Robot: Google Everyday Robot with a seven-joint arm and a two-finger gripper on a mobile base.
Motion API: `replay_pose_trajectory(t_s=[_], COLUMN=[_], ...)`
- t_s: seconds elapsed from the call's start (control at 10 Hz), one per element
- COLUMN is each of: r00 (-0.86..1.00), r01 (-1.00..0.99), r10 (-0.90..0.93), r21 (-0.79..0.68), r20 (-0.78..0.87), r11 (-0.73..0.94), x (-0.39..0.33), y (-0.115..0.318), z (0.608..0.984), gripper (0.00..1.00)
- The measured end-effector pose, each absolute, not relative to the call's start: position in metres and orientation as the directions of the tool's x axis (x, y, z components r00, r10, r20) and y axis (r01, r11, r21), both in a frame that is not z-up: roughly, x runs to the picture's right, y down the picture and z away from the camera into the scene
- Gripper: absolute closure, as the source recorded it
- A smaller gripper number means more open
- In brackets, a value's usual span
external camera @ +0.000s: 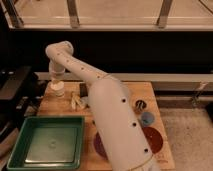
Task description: Place fork in paper cup
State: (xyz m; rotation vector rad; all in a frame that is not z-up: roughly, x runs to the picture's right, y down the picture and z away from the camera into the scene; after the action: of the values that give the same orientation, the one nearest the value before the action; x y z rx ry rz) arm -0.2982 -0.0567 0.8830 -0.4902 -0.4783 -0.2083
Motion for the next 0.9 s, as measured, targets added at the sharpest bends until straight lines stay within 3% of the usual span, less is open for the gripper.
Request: replay_pose_trajectory(t_s=[0.2,0.9], r00=[0.869,0.882], r01=[0.314,0.323], r10=[-0.09,-0.096], r21=[-0.401,-0.443], r20=[0.487,0.461], r11=[0.86,0.837], x=[-0.305,-0.306], y=[-0.052,-0.036], z=[0.889,0.912], gripper=[0.98,0.33])
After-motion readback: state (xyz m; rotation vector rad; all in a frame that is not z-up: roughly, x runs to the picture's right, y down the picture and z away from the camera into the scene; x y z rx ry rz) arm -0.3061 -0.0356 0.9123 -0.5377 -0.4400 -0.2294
